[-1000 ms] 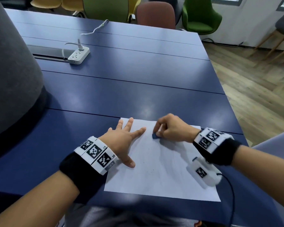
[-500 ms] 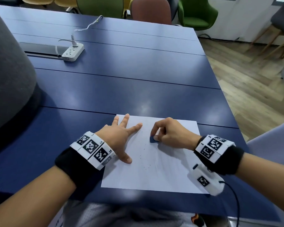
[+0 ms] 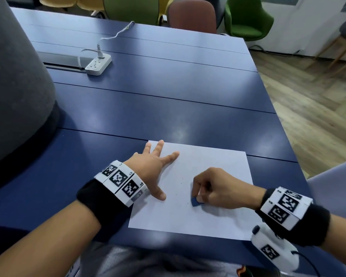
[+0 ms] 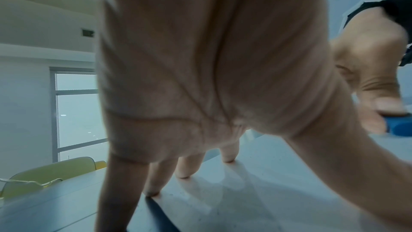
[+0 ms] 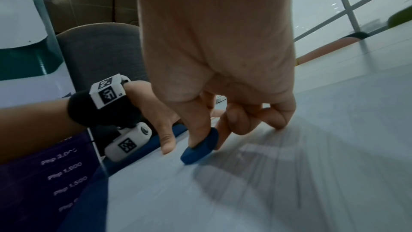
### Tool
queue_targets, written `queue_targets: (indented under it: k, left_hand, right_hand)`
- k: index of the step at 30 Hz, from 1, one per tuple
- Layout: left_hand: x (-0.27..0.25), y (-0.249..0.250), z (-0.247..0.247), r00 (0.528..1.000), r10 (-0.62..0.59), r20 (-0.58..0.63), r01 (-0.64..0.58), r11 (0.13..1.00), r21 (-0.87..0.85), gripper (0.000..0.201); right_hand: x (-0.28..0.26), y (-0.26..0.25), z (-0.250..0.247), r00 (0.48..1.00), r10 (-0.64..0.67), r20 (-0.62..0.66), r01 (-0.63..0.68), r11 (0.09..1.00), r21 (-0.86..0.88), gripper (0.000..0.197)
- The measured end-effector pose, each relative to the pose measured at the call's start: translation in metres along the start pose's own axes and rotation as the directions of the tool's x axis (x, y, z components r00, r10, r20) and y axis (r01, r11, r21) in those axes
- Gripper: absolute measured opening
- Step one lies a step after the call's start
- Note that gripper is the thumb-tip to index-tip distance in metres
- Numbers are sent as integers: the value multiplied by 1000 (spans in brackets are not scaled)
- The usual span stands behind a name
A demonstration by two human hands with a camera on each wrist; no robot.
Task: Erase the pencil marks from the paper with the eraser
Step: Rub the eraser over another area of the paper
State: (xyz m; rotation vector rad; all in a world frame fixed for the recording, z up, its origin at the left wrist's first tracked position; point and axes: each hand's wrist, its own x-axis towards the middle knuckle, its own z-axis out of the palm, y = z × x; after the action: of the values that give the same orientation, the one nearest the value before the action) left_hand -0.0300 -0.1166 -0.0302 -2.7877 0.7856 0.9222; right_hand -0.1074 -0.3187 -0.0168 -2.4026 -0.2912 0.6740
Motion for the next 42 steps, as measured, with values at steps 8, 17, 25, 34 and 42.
queue_targets:
  k: [8,17,25,34,42]
  left_hand:
    - [0,0,0,1000,-4,-2,4,1000,-1,131]
    - [0,0,-1,1000,-9,-10,10,1000,20,131]
    - [0,-1,-1,1000,-13,-4,13,1000,15,131]
    - [1,-1,0,1000,-17,-1,17,1000,25,132]
    - [2,-1,1,1000,-12,-3,12,1000,17,132]
  right_hand:
    - [-6,0,2,1000,1,16,0,1000,-13,13]
    - [-16,0,6,999,-17,47,18,1000,-26,18]
    - [-17,0,10,997,-10,-73,11,1000,16,23]
    - [-12,1,8,988,32,-148,-25,998,50,15]
    - [-12,3,10,991,48,-124,-41,997,61,12]
